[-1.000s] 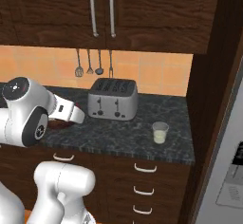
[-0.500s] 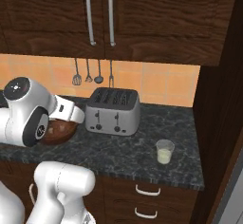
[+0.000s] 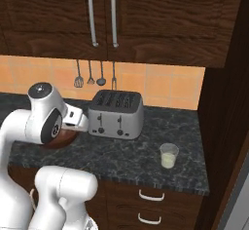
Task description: Grab a lemon wedge from the fridge and one ice cube from the ice bowl, and put them in the glass of lemonade.
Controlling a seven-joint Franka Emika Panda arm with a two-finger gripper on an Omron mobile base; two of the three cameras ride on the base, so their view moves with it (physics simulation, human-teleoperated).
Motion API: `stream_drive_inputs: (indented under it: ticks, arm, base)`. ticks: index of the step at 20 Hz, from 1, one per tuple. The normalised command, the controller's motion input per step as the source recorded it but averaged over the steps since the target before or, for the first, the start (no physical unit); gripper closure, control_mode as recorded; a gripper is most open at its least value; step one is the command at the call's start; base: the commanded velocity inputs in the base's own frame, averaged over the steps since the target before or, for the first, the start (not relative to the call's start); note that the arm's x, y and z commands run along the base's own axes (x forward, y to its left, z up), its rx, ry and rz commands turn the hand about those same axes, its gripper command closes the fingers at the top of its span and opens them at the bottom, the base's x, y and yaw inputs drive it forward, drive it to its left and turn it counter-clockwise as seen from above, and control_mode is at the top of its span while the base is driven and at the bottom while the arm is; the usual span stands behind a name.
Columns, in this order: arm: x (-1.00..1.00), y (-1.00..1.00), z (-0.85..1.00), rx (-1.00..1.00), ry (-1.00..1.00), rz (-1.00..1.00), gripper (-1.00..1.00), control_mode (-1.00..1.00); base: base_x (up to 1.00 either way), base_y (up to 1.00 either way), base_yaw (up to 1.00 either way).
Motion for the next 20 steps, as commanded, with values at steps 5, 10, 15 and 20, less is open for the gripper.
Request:
stream_drive_inputs:
  ticks: [5,10,15,20]
  arm:
    - [0.54,0.69,-0.09,0.00,0.03,0.13,-1.00,-1.00]
    - [0.54,1.00,-0.19,-0.01,0.10,0.06,-1.00,-1.00]
    - [0.54,1.00,-0.74,-0.07,0.17,0.00,-1.00,-1.00]
    - [0.53,0.58,-0.41,-0.04,0.22,0.00,-1.00,-1.00]
  base:
    - [0.00,0.00,0.00]
    - [0.00,0.00,0.00]
    - [0.00,0.00,0.00]
    - [0.00,0.00,0.00]
